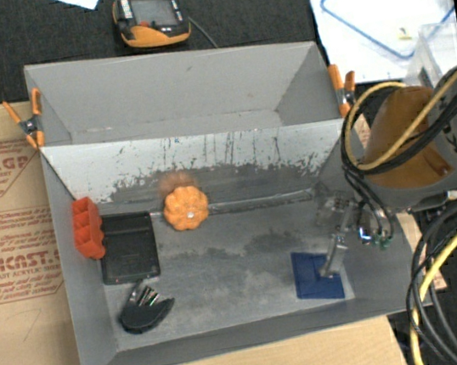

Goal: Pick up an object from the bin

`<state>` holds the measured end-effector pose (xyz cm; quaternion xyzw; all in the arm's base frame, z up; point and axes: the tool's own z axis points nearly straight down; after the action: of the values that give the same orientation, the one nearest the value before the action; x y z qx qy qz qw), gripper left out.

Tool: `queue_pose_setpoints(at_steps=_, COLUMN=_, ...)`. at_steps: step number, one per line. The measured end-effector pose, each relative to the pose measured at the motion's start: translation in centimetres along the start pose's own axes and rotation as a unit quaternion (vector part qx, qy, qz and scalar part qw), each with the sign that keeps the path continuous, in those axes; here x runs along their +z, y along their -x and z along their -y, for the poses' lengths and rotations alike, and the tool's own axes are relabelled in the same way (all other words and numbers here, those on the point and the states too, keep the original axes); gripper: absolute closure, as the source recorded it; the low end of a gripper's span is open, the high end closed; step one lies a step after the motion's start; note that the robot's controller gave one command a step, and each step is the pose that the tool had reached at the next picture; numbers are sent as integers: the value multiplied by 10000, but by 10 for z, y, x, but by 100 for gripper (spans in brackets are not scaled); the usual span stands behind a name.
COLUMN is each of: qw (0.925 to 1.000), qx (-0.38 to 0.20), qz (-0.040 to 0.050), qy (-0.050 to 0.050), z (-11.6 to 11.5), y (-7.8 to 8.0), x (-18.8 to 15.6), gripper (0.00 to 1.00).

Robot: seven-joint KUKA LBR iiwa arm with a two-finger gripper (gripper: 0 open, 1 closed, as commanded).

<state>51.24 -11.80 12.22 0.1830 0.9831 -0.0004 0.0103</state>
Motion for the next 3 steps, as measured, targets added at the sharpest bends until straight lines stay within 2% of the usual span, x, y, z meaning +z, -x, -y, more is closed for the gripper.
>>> queue_pose_setpoints(at_steps=1, qw=9991, qx=-403, qz=-119, qy=-18, z=4, y=-25, x=23, gripper=0)
queue_pose_setpoints(at_steps=2, qw=10000, qx=37, qz=-11, qy=-7, z=-1, y=-38, x=53, gripper=0)
queue_pose_setpoints(at_steps=3, qw=9961, qx=877, qz=-42, qy=-15, z=-1, y=-33, x=50, gripper=100)
